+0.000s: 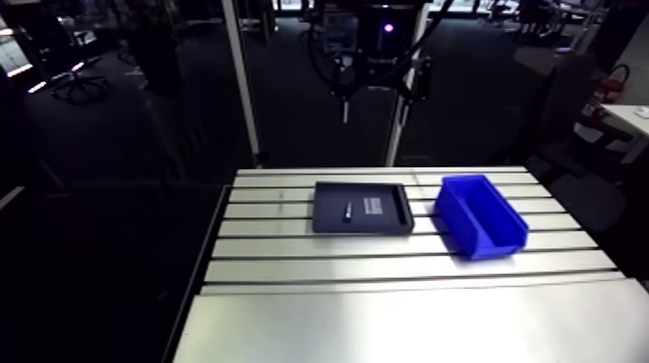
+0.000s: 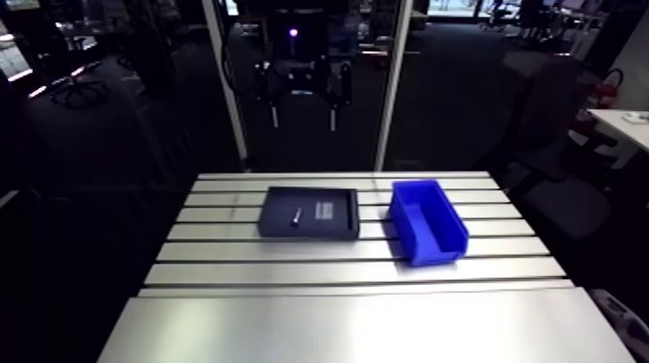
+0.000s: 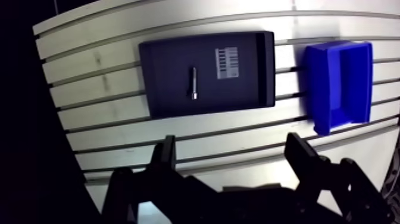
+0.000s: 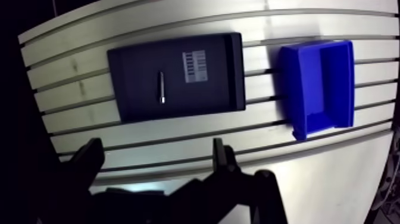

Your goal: Pick up the M10 bolt from the tray and put it into the blue bin.

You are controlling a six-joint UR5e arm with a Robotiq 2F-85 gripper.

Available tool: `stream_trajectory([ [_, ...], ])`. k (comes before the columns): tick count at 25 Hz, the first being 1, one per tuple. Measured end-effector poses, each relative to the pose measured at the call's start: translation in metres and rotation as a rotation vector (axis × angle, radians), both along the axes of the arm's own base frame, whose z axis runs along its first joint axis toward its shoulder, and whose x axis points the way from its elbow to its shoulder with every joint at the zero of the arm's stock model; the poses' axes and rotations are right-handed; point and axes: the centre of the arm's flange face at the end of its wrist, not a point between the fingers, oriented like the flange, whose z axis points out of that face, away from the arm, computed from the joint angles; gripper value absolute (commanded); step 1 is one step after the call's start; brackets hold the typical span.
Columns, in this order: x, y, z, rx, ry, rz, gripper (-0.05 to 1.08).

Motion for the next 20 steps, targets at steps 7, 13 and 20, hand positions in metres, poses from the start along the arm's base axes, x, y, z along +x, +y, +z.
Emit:
stream_trajectory([
  [7, -0.009, -0.005, -0.034, -0.004, -0.024, -0.007, 0.01],
  [13, -0.009, -0.005, -0.057, -0.004, -0.03, -0.009, 0.01],
  [20, -0.007, -0.005, -0.085, -0.002, -0.041, -0.009, 0.03],
])
